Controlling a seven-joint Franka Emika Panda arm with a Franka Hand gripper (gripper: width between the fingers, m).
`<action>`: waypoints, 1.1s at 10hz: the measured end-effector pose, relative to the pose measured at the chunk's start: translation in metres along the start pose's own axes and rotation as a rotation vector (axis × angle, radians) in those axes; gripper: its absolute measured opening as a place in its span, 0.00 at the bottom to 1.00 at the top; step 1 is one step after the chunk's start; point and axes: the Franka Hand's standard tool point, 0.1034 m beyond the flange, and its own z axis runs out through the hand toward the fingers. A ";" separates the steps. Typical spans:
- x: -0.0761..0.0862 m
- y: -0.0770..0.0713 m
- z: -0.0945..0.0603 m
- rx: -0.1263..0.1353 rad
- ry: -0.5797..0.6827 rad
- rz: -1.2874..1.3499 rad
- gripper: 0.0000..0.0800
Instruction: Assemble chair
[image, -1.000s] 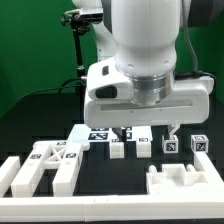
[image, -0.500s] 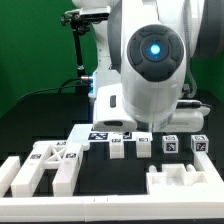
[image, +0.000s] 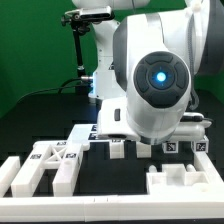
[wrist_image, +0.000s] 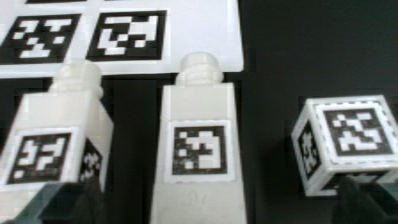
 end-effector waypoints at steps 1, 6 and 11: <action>0.002 0.000 0.004 -0.001 -0.006 0.001 0.81; 0.007 0.001 0.011 -0.001 -0.007 0.002 0.53; 0.007 0.001 0.011 -0.001 -0.007 0.002 0.36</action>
Offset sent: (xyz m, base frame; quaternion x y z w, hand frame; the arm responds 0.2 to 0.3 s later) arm 0.0000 0.0000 0.0000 0.0000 0.0000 0.0000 1.0000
